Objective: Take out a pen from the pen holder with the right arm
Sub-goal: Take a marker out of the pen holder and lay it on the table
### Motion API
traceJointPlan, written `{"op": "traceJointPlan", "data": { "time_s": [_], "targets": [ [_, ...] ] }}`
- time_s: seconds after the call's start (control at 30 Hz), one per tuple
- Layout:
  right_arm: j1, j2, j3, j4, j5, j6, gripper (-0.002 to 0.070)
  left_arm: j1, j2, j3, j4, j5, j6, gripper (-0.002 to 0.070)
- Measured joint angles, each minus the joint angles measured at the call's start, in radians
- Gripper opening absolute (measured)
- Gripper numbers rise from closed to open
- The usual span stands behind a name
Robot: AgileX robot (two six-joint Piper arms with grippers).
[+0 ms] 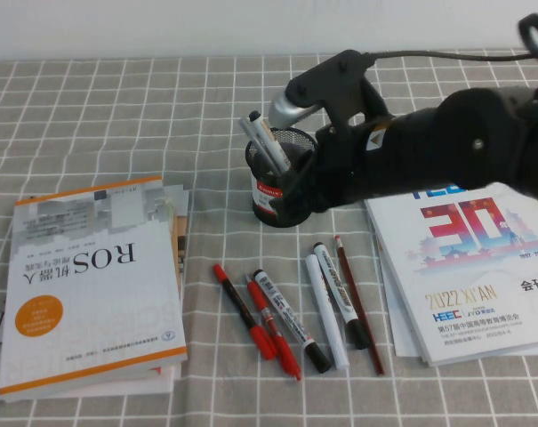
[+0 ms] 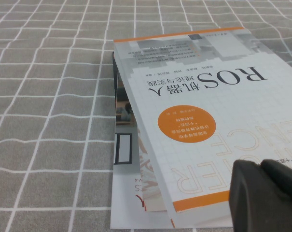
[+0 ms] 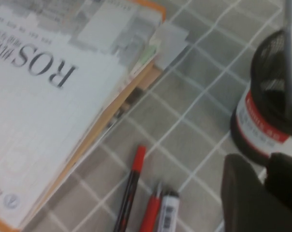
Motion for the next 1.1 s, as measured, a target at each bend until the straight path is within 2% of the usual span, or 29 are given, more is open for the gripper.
{"op": "traceJointPlan", "data": {
  "time_s": [0.17, 0.3, 0.63, 1.1],
  "targets": [
    [0.004, 0.059, -0.007, 0.0, -0.127, -0.016, 0.0183, 0.0, 0.0, 0.0, 0.0, 0.0, 0.0, -0.0003],
    [0.004, 0.103, -0.016, 0.0, -0.251, -0.038, 0.0231, 0.0, 0.0, 0.0, 0.0, 0.0, 0.0, -0.0003],
    [0.004, 0.215, -0.045, 0.008, -0.522, -0.102, 0.0251, 0.0, 0.0, 0.0, 0.0, 0.0, 0.0, -0.0003],
    [0.004, 0.33, -0.156, 0.012, -0.549, -0.165, 0.026, 0.0, 0.0, 0.0, 0.0, 0.0, 0.0, -0.0003]
  ]
}}
